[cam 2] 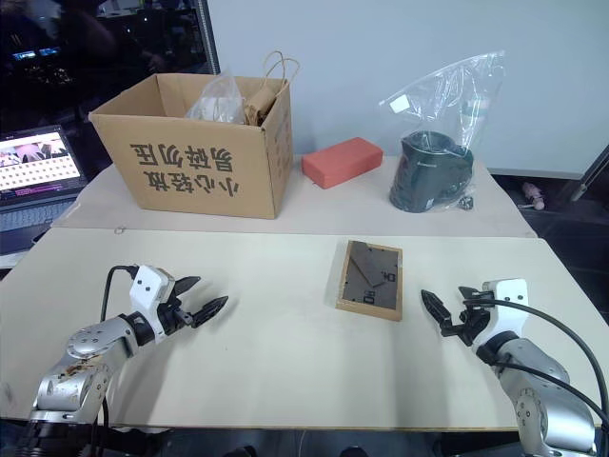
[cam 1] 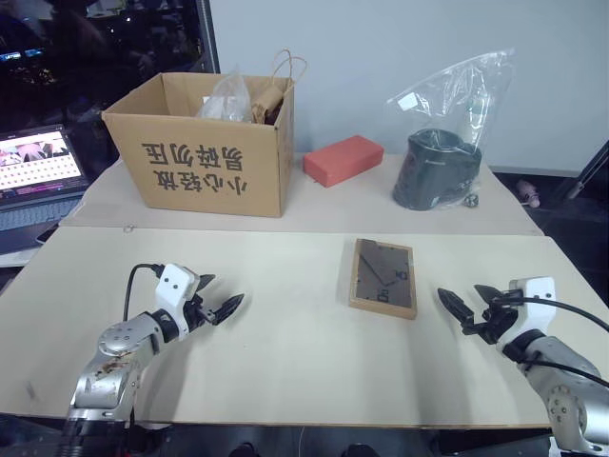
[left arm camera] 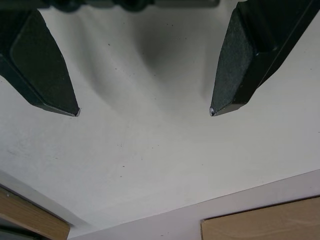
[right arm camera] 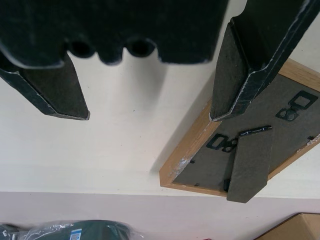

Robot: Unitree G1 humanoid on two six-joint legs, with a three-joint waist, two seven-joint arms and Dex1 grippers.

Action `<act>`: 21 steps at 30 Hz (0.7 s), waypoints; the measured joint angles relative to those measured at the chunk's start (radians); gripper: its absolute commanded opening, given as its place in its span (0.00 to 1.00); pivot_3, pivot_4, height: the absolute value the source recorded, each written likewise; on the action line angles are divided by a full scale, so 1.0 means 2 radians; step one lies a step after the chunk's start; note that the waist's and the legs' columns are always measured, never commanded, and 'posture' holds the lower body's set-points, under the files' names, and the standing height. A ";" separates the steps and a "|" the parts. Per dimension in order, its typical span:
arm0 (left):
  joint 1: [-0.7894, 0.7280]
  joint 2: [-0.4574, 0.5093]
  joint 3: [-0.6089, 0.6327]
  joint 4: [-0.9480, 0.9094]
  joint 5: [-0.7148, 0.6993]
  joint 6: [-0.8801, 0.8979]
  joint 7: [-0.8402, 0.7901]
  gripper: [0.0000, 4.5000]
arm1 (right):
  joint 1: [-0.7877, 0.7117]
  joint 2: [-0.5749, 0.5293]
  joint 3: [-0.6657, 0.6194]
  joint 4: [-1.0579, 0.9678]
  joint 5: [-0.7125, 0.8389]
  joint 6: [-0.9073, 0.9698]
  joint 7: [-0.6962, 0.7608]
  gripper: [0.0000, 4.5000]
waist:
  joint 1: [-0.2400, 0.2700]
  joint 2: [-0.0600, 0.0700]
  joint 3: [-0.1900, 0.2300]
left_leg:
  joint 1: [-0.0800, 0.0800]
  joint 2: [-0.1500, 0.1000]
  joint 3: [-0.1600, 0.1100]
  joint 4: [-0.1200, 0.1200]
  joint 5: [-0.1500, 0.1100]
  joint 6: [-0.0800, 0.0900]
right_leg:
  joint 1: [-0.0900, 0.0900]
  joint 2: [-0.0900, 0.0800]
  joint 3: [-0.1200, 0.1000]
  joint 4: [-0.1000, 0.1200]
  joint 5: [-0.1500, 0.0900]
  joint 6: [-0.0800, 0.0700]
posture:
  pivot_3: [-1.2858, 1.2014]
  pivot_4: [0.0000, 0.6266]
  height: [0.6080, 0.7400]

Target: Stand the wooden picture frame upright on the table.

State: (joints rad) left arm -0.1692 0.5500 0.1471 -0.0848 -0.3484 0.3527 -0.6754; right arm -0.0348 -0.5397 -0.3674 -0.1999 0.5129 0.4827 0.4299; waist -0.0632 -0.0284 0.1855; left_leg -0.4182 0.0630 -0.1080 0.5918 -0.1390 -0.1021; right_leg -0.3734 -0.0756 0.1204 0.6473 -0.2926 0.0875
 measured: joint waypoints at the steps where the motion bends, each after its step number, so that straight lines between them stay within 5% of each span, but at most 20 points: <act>1: 0.000 0.000 0.000 0.000 0.000 0.000 0.000 1.00 | 0.000 0.000 0.000 0.000 0.000 0.000 0.000 1.00 | 0.000 0.000 0.000 | 0.000 0.000 0.000 0.000 0.000 0.000 | 0.000 0.000 0.000 0.000 0.000 0.000 | 0.52 0.24 1.00; 3: -0.004 0.007 0.000 -0.002 -0.015 0.018 -0.012 1.00 | -0.002 -0.012 -0.001 0.005 0.006 0.003 0.016 1.00 | 0.000 0.000 0.000 | 0.000 0.000 0.000 0.000 0.000 0.000 | 0.000 0.000 0.000 0.000 0.000 0.000 | 0.52 0.24 1.00; 9: -0.062 0.061 0.000 -0.011 -0.055 0.055 -0.082 1.00 | -0.030 -0.165 0.028 0.003 -0.052 -0.059 0.137 1.00 | 0.000 0.002 0.001 | -0.002 0.000 0.000 -0.001 0.001 0.001 | -0.002 0.000 0.000 0.000 -0.001 0.001 | 0.52 0.24 1.00; 12: -0.067 0.073 -0.022 -0.015 -0.056 0.056 -0.116 0.84 | -0.030 -0.175 0.059 0.003 -0.063 -0.076 0.183 0.84 | -0.002 0.002 0.001 | -0.003 0.000 0.000 -0.001 0.000 0.001 | -0.003 0.000 0.000 0.000 0.000 0.000 | 0.52 0.24 1.00; 21: -0.104 0.067 -0.064 -0.009 -0.048 0.063 -0.139 0.10 | -0.089 -0.226 0.103 0.023 -0.108 -0.025 0.204 0.17 | 0.000 0.002 0.001 | -0.004 -0.001 0.000 0.000 0.001 0.001 | -0.004 0.000 0.000 0.000 0.000 0.000 | 0.52 0.24 1.00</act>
State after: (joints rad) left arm -0.3774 0.6840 0.0193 -0.1033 -0.4450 0.4793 -0.9538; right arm -0.2127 -0.9910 -0.1610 -0.1536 0.2977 0.4329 0.8373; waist -0.0637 -0.0250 0.1880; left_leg -0.4265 0.0614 -0.1080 0.5921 -0.1376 -0.1002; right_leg -0.3823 -0.0762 0.1210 0.6479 -0.2927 0.0876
